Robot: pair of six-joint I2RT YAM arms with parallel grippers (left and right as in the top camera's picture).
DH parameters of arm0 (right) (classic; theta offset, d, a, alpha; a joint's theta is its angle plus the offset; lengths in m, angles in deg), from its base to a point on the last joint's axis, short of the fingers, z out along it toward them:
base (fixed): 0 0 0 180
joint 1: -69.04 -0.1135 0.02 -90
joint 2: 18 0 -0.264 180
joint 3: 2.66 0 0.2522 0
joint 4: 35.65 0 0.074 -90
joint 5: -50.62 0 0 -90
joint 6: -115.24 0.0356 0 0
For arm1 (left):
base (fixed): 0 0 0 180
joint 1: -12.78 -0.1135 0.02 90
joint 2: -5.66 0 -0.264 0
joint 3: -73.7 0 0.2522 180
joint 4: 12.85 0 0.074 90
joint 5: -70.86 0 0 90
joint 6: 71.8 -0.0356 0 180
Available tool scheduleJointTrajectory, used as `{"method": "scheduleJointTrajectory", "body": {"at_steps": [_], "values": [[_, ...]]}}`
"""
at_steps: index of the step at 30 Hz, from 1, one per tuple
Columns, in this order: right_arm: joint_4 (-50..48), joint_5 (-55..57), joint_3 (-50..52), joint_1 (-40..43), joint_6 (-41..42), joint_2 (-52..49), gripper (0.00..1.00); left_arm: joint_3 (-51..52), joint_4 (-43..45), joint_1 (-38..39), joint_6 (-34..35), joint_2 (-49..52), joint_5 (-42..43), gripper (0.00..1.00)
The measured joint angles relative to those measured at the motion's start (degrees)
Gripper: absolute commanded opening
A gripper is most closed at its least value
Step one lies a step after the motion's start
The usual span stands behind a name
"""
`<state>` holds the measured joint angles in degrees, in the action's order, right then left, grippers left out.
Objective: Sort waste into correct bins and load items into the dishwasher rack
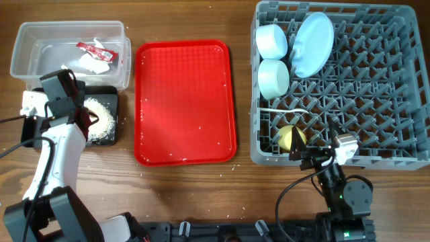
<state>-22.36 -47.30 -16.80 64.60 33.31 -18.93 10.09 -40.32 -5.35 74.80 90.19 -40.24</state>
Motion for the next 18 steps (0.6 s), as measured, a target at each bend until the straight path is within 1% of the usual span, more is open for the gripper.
{"method": "scheduleJointTrajectory", "body": {"at_steps": [18], "values": [[0.0,0.0,0.0,0.0,0.7,0.0,1.0,0.0,-0.2,0.0,0.0,0.0,0.0,1.0]]}}
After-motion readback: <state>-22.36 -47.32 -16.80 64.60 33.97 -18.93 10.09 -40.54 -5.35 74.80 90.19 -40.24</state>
